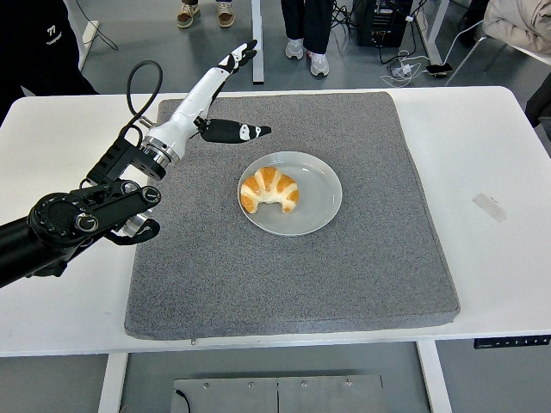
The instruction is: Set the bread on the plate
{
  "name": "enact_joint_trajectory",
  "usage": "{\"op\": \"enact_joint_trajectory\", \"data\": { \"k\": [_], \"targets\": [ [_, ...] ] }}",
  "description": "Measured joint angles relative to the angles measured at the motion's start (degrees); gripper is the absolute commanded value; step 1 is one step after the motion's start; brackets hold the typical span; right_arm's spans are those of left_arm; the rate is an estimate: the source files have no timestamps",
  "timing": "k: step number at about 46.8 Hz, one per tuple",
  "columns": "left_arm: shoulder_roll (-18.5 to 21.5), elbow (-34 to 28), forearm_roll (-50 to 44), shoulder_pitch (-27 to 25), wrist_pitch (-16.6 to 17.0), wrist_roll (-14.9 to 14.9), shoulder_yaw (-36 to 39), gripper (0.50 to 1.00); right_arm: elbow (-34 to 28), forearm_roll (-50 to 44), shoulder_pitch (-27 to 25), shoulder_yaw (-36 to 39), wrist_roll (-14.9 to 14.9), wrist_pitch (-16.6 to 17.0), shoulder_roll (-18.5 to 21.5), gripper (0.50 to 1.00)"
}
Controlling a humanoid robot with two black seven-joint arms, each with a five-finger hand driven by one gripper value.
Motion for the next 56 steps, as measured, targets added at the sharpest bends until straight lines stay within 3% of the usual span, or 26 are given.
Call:
{"op": "enact_joint_trajectory", "data": {
  "k": [21, 28, 35, 48, 56],
  "targets": [
    [-0.14, 0.10, -15.70, 7.09, -0.12, 0.11, -18.42, 0.977, 0.00, 0.00, 0.01, -0.02, 0.00, -0.01, 0.00, 1.000],
    [-0.22, 0.18, -19.20, 8.82, -2.69, 0.11, -24.16, 0.977, 0.00, 0.00, 0.00, -0.03, 0.00, -0.02, 0.00, 1.000],
    [-0.18, 2.69, -22.04, 9.88, -7.89, 0.13, -30.10, 0.977, 0.00, 0.00, 0.02, 0.00, 0.01, -0.02, 0.00, 1.000],
    [-0.56, 14.85, -31.63, 9.14, -23.43, 0.81, -33.85, 0.977, 0.23, 0.00, 0.07, 0.14, 0.01, 0.01, 0.00, 1.000],
    [-1.05, 19.30, -33.90, 8.52, -28.26, 1.24, -33.78, 0.977, 0.71, 0.00, 0.27, 0.23, 0.00, 0.05, 0.00, 1.000]
  ]
}}
